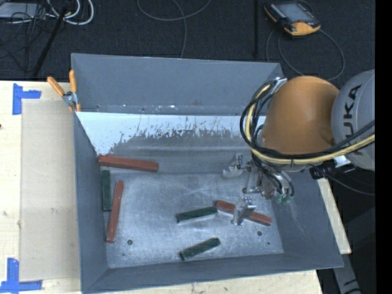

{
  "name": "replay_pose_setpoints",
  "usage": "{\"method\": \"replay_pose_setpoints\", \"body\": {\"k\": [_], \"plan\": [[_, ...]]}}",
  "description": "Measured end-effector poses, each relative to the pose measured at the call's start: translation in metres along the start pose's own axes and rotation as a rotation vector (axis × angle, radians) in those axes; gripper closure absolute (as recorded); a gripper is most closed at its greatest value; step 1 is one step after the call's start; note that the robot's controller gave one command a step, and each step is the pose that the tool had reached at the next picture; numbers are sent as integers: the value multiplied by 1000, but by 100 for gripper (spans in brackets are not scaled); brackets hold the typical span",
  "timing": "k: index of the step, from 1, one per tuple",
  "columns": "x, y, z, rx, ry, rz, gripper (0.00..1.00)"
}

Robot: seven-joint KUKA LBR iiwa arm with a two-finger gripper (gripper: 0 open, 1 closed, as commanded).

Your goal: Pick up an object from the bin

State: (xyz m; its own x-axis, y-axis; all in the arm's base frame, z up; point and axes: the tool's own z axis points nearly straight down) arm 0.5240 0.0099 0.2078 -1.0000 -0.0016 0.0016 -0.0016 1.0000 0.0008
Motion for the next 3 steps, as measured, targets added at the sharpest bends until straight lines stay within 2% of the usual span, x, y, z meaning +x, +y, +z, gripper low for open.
{"method": "replay_pose_setpoints", "body": {"k": [1,2,3], "plan": [[0,0,0,0,0,0,0],[-8,-2,44,1,-8,-25,0],[-10,-9,132,-1,-18,33,100]]}}
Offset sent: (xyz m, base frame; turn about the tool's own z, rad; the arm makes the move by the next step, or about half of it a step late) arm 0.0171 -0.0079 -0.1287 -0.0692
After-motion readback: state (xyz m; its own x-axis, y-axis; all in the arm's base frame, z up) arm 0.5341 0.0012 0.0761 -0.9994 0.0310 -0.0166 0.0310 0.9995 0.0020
